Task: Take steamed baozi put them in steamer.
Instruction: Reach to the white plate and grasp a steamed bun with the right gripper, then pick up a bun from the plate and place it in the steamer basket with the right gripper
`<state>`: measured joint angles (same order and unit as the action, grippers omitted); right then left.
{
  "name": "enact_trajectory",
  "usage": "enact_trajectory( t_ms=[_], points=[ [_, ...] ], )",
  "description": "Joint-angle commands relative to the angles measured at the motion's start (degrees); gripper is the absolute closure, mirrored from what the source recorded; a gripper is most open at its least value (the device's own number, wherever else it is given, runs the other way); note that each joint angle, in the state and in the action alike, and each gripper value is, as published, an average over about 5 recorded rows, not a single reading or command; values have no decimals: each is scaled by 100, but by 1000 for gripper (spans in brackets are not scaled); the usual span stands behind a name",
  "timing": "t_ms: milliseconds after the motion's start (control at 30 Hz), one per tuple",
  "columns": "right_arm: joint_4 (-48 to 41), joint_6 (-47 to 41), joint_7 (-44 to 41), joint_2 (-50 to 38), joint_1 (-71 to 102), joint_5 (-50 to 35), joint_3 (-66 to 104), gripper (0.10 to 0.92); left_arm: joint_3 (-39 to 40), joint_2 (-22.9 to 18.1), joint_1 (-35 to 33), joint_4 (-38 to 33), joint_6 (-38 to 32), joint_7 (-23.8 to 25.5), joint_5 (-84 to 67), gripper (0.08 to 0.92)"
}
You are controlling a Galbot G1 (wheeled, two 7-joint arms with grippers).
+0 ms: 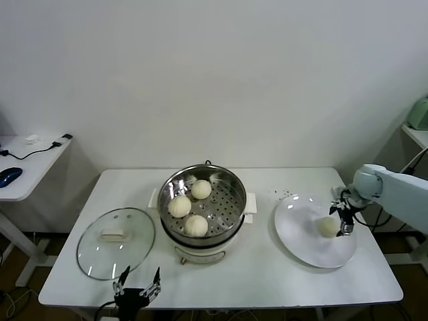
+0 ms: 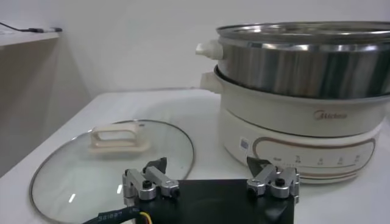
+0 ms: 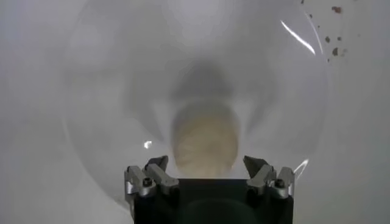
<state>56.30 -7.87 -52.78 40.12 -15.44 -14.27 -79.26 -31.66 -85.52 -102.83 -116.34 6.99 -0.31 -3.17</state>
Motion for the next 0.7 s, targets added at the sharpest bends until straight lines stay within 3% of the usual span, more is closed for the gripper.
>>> enact_trajectory(
  t_ms=[33, 233, 333, 700],
  points=[
    [-151, -84, 84, 125, 327, 79, 310, 236, -7, 1, -11, 0, -7, -6, 3, 177],
    [236, -112, -91, -55, -337, -188, -199, 368, 13, 1, -35, -44, -5, -9, 19, 177],
    [553, -164, -133, -121, -964, -550, -653, 392, 25, 8, -38, -62, -5, -11, 21, 177],
    [2271, -520, -111, 719, -4845, -3441, -3277, 397, 84, 115, -20, -157, 14, -5, 42, 177]
  ],
)
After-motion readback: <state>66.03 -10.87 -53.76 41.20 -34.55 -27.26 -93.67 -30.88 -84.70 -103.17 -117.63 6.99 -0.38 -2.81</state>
